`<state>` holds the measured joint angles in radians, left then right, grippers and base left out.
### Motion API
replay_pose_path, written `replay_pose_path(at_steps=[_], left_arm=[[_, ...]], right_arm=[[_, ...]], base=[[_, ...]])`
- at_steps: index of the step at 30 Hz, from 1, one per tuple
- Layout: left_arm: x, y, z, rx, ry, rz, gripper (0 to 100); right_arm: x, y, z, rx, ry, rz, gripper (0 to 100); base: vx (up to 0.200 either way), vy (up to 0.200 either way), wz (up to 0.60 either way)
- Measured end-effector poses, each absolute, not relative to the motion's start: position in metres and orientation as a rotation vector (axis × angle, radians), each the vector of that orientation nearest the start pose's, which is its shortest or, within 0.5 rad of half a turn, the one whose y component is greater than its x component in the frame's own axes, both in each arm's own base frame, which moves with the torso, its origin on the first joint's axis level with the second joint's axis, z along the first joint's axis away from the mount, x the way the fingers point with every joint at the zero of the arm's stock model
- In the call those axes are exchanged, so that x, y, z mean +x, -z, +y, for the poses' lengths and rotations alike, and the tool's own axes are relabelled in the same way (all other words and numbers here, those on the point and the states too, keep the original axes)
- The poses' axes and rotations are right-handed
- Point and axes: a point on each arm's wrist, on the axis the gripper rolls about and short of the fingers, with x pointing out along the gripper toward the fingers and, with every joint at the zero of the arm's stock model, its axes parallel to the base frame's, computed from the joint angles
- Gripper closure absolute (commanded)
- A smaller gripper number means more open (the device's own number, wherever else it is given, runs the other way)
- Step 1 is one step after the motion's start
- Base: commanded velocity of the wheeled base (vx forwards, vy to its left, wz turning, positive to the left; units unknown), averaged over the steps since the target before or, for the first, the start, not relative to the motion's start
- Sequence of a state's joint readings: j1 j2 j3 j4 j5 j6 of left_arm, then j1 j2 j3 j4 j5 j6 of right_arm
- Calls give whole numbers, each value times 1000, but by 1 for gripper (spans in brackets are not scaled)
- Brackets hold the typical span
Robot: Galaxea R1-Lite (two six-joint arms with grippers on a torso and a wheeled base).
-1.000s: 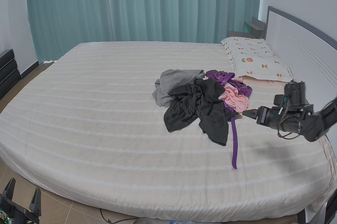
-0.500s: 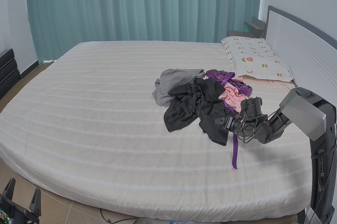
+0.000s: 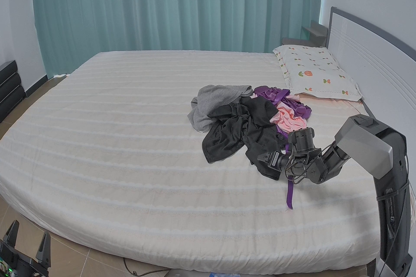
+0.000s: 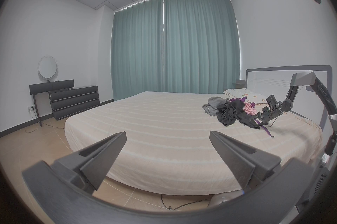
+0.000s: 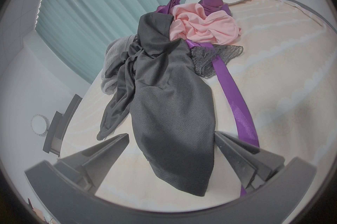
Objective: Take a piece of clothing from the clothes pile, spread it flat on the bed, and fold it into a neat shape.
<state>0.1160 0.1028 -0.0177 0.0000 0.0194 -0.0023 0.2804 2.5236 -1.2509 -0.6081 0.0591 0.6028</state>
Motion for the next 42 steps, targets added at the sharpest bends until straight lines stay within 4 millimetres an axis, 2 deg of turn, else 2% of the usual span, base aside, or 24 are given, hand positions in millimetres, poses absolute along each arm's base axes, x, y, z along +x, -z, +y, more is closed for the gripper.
replay_pose_path(at_steps=[4,5,19,25,35,42], left_arm=[[-16,-82,-1,-7,-135,85,0],[-16,-82,-1,-6,-135,85,0],[-16,-82,-1,-7,-136,85,0],[-16,-82,-1,-7,-136,85,0],[-16,-82,-1,-7,-135,85,0],[-16,-82,-1,-7,-136,85,0]], right_arm=[[432,34,127,501,-123,739,0],[432,34,127,501,-125,739,100],[436,35,132,493,-129,787,100],[430,28,130,543,-179,805,100],[390,-15,117,691,-295,764,100],[349,-54,115,707,-385,639,100]], base=[[0,0,0],[0,0,0],[0,0,0],[0,0,0],[0,0,0],[0,0,0]])
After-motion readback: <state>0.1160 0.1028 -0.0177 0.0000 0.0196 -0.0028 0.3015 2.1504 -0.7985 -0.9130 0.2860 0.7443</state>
